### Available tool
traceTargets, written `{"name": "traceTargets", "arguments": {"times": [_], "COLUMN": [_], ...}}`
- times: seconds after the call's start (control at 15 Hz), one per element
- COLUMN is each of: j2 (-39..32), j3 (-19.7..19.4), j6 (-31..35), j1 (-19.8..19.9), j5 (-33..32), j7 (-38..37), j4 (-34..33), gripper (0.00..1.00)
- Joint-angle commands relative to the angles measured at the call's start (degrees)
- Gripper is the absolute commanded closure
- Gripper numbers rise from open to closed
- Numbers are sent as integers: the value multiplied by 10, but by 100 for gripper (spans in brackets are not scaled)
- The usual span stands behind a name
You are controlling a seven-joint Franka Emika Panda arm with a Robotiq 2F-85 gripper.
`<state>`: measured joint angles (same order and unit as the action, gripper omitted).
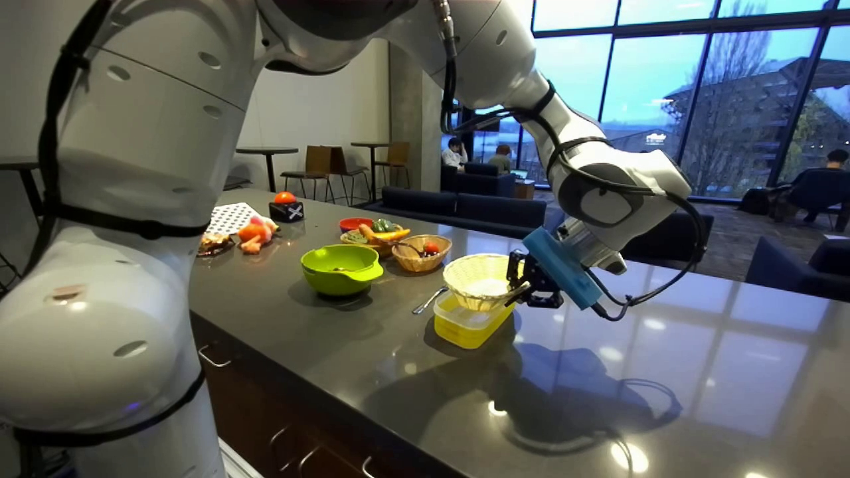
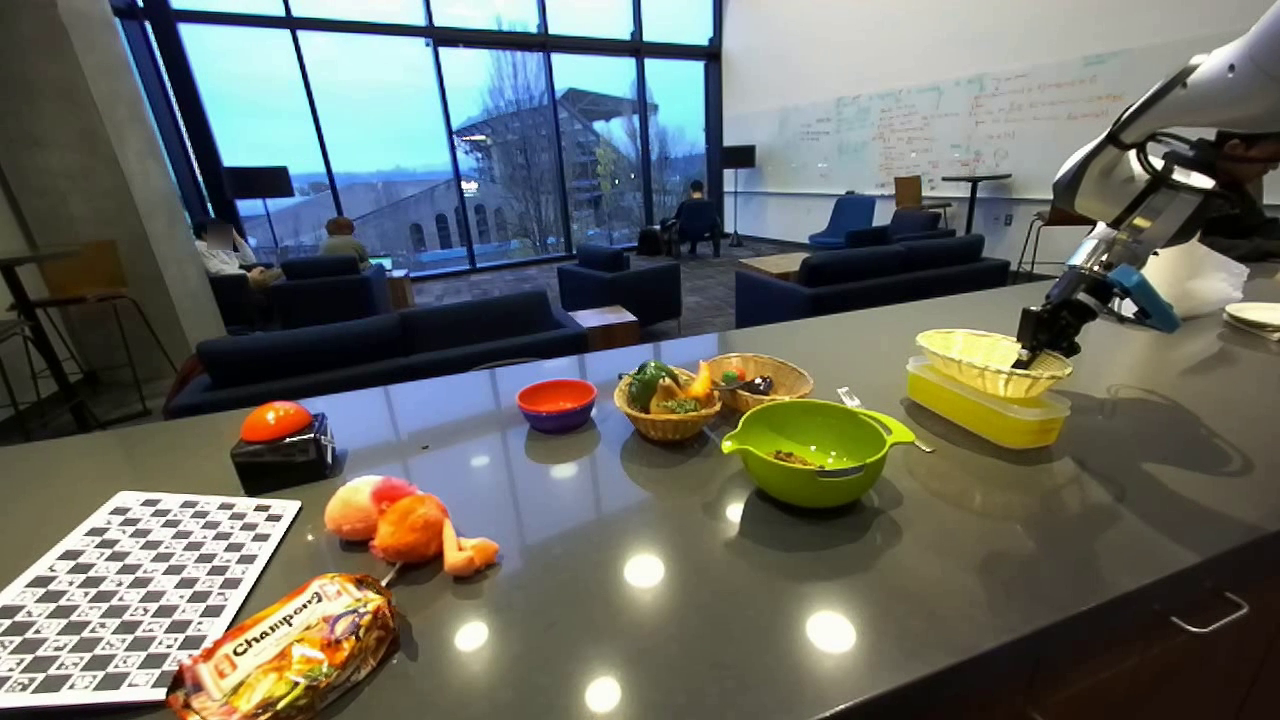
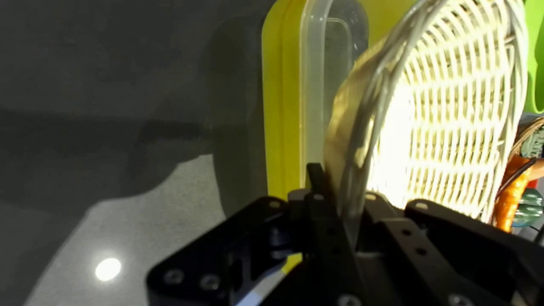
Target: Put the first right bowl in the second right bowl
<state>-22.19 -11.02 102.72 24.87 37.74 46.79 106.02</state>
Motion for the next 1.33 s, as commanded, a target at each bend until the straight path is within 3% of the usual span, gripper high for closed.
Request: {"name": "traceTargets", "arguments": {"times": [0.0,1.27], "j2": [39,137], "j3": [-6,-5], "j6": [26,107], "j1": [-6,-50], "j5": [-2,-63], "j7": [-2,0], "j4": [51,166], "gripper": [98,98]}}
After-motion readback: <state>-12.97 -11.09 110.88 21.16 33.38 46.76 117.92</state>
